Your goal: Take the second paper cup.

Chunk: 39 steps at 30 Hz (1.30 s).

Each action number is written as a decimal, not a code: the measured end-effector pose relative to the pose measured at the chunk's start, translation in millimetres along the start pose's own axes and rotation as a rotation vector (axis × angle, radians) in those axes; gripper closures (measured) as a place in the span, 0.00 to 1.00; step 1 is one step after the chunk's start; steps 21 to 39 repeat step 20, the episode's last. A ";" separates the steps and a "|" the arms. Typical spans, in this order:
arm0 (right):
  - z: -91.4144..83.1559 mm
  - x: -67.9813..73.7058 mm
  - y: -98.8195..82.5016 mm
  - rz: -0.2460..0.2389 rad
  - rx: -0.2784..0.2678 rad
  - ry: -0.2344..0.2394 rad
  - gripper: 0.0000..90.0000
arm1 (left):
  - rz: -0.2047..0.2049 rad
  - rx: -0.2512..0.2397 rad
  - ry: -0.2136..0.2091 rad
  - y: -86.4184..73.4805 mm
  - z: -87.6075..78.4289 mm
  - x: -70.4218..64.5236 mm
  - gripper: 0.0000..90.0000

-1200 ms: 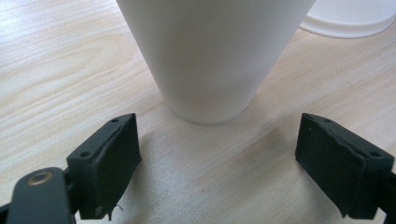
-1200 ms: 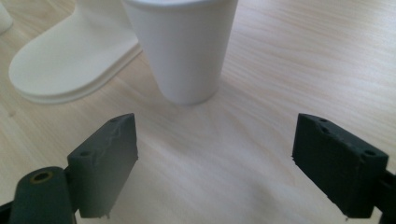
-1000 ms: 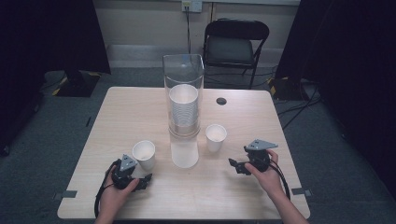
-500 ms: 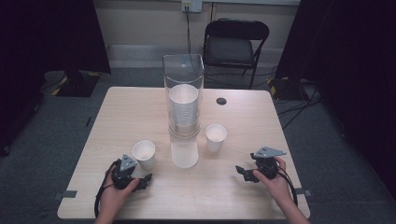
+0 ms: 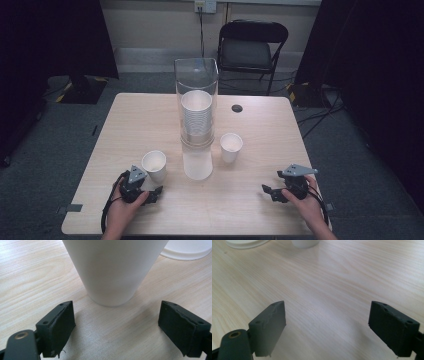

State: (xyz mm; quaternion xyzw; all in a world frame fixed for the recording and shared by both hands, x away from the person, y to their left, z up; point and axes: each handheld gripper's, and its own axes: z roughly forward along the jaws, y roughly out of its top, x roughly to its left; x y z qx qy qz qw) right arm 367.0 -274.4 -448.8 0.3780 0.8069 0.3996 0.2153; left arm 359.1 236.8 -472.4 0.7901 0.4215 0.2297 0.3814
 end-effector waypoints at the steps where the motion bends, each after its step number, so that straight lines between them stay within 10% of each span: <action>1: -1.7 -1.7 -2.3 0.001 -0.001 -0.005 0.15 | 0.000 0.000 0.001 0.0 0.0 0.0 0.15; 39: -14.7 -14.1 -28.2 0.002 0.049 -0.060 0.15 | 0.000 0.001 0.001 -0.2 -0.2 -0.2 0.15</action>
